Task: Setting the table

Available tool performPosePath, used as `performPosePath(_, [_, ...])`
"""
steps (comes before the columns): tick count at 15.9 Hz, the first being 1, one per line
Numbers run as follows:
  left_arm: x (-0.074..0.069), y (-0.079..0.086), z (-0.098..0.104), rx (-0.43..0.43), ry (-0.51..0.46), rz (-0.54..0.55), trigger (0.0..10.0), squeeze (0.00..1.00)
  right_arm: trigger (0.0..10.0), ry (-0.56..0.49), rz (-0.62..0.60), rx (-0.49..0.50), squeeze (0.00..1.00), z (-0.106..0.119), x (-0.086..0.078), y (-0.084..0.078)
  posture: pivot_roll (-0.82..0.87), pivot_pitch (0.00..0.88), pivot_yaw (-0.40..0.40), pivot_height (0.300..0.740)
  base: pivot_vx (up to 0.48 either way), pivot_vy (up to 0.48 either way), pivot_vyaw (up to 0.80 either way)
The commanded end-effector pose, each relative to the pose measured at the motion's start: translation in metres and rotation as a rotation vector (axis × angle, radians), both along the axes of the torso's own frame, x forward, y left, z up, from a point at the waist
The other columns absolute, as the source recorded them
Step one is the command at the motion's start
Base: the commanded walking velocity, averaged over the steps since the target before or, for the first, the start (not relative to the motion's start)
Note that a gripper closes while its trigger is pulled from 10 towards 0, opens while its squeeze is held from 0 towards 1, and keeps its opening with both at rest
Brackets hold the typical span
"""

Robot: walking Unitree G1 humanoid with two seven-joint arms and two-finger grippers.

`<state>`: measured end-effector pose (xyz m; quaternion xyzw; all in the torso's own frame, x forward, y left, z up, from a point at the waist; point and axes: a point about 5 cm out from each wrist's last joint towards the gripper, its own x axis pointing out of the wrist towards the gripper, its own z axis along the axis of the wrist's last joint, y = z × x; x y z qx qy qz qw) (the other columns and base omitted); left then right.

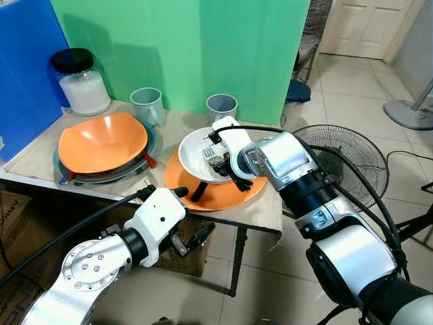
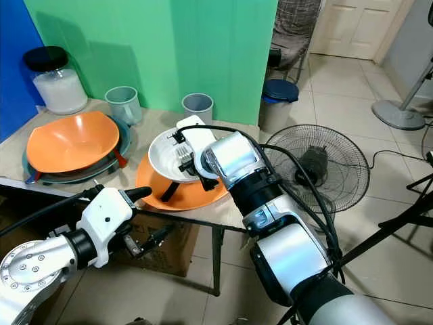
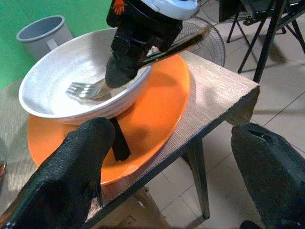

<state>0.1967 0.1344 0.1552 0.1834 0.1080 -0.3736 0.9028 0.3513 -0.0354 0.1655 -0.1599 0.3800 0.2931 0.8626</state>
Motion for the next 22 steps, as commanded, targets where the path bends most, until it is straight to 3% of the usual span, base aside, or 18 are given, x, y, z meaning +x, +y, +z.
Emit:
performPosePath(1, [0.001, 0.002, 0.001, 0.007, -0.011, 0.004, 10.0, 0.0, 2.1, -0.034, -0.003, 0.002, 0.0, 0.011, 0.004, 0.001, -0.07, 0.0, -0.004, 0.74, 0.0, 0.0, 0.0])
performPosePath(3, [0.0, 0.002, 0.001, 0.007, -0.01, 0.001, 10.0, 0.0, 4.0, -0.039, 0.01, 0.004, 0.0, 0.013, 0.004, 0.002, -0.07, 0.0, -0.004, 0.74, 0.0, 0.0, 0.0])
performPosePath(8, [0.001, 0.001, 0.0, 0.007, -0.008, -0.001, 10.0, 0.0, 4.4, -0.039, 0.019, 0.003, 0.0, 0.013, 0.003, 0.002, -0.07, 0.0, -0.003, 0.74, 0.0, 0.0, 0.0])
performPosePath(9, [0.001, 0.001, 0.0, 0.007, -0.008, -0.002, 10.0, 0.0, 10.0, -0.063, 0.038, 0.012, 0.0, 0.014, 0.004, 0.004, -0.07, 0.0, -0.003, 0.74, 0.0, 0.0, 0.0])
performPosePath(10, [0.001, 0.001, 0.0, 0.008, -0.008, -0.002, 10.0, 0.0, 10.0, -0.088, 0.065, 0.025, 0.0, 0.016, 0.004, 0.007, -0.07, 0.0, -0.003, 0.74, 0.0, 0.0, 0.0])
performPosePath(12, [0.002, 0.0, 0.0, 0.005, -0.01, -0.002, 10.0, 0.0, 10.0, -0.078, 0.056, 0.039, 0.72, 0.016, 0.003, 0.008, -0.07, 0.0, -0.001, 0.74, 0.0, 0.0, 0.0])
performPosePath(15, [0.003, -0.001, 0.0, 0.003, -0.008, -0.003, 10.0, 0.0, 10.0, -0.071, 0.049, 0.039, 0.82, 0.014, 0.003, 0.008, -0.07, 0.0, -0.001, 0.74, 0.0, 0.0, 0.0])
performPosePath(16, [0.003, -0.001, 0.0, 0.003, -0.007, -0.003, 10.0, 0.0, 10.0, -0.073, 0.049, 0.029, 0.79, 0.012, 0.003, 0.007, -0.07, 0.0, -0.001, 0.74, 0.0, 0.0, 0.0])
performPosePath(17, [0.003, -0.001, 0.0, 0.003, -0.007, -0.003, 10.0, 0.0, 10.0, -0.077, 0.045, 0.016, 0.65, 0.01, 0.003, 0.007, -0.07, 0.0, -0.001, 0.74, 0.0, 0.0, 0.0])
performPosePath(18, [0.003, 0.0, 0.0, 0.004, -0.007, -0.001, 10.0, 0.0, 10.0, -0.078, 0.042, 0.006, 0.0, 0.008, 0.004, 0.006, -0.07, 0.0, -0.001, 0.74, 0.0, 0.0, 0.0])
performPosePath(22, [0.003, 0.0, 0.0, 0.004, -0.005, 0.003, 10.0, 0.0, 10.0, -0.054, 0.023, 0.007, 0.0, 0.005, 0.003, 0.005, -0.07, 0.0, -0.002, 0.74, 0.0, 0.0, 0.0])
